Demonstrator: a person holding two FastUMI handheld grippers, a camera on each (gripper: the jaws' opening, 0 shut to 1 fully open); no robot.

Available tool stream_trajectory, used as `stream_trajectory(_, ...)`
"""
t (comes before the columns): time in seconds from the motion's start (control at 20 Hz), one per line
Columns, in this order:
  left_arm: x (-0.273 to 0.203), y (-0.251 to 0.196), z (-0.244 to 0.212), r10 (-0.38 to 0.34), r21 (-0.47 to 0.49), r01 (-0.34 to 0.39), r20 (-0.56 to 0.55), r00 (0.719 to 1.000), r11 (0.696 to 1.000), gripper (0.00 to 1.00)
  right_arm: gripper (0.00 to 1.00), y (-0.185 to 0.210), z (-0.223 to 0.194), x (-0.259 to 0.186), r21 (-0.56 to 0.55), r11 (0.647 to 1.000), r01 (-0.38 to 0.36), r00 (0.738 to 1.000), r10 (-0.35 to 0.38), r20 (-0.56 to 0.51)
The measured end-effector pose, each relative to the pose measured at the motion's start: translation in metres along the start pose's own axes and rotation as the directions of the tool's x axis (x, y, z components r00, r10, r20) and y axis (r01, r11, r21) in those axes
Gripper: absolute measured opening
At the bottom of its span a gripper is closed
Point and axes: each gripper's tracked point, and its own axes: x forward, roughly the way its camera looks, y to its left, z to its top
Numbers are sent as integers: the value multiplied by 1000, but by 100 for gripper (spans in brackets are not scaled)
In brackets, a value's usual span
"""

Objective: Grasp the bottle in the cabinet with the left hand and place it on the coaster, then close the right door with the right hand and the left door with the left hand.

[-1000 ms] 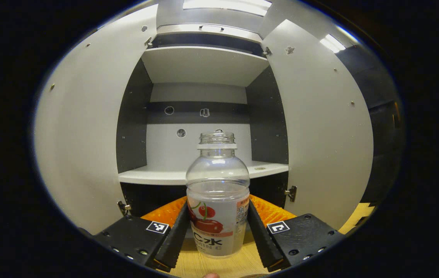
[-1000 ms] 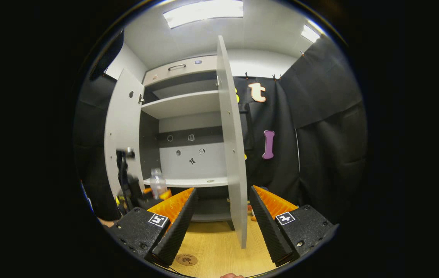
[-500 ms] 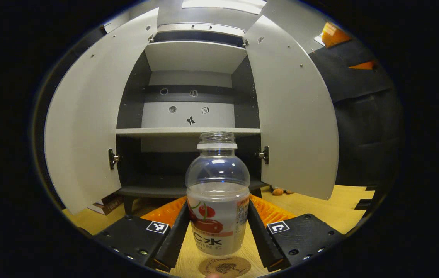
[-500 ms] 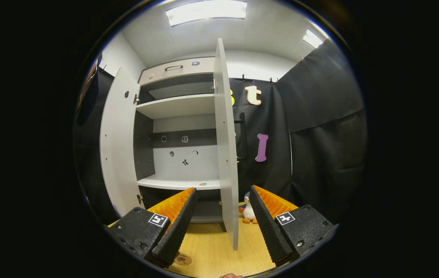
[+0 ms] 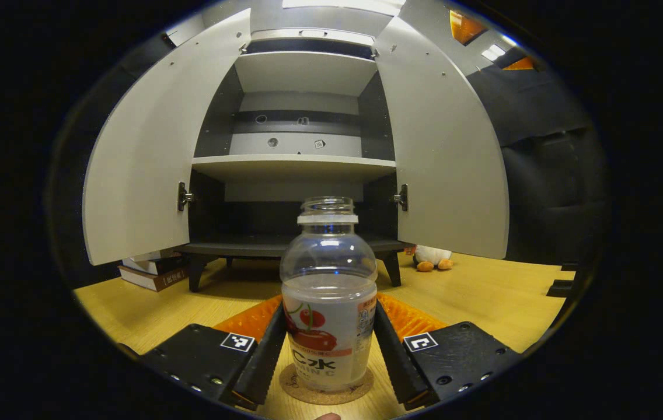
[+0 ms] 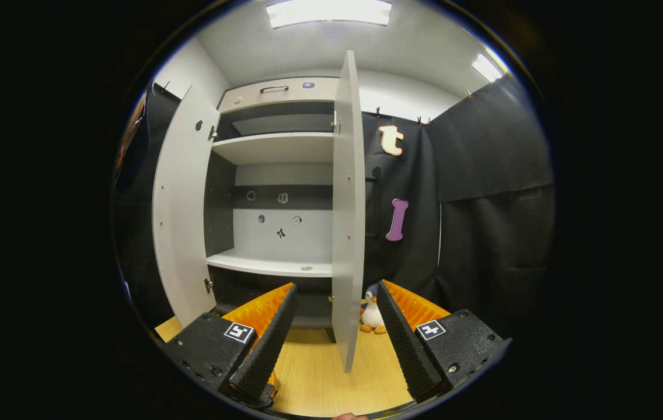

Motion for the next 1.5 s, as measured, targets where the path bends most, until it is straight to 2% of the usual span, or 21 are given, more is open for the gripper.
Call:
stream_trajectory(0.15, 4, -3, -9, -13, -3, 13, -51, 999, 1000, 77, 83, 5, 2, 2, 25, 1000, -14, 1000, 14, 0)
stream_trajectory(0.55, 1, -1, -14, -26, -11, 26, -87, 996, 1000, 79, 83, 0, -5, 2, 71, 997, -12, 1000, 13, -2)
stream_trajectory(0.65, -4, -4, -12, -31, -29, 28, -101, 994, 999, 83, 83, 0, -5, 3, 63, 998, -13, 1000, 13, -2)
stream_trajectory(0.8, -15, -6, -8, -64, -42, 60, -121, 991, 997, 95, 83, 4, -4, 3, 49, 999, -21, 1000, 21, 2)
stream_trajectory(1.05, -37, 3, 31, -54, -46, 52, -49, 997, 998, 95, 84, 5, -5, 4, 60, 998, -33, 999, 33, 2)
stream_trajectory(1.25, -51, 3, 84, -85, -68, 87, 25, 996, 994, 94, 83, 2, -7, 5, 59, 998, -35, 999, 34, 12)
stream_trajectory(1.5, -44, 25, 157, -41, -64, 46, 76, 996, 997, 93, 83, 5, -7, 12, 94, 993, -69, 997, 66, 42)
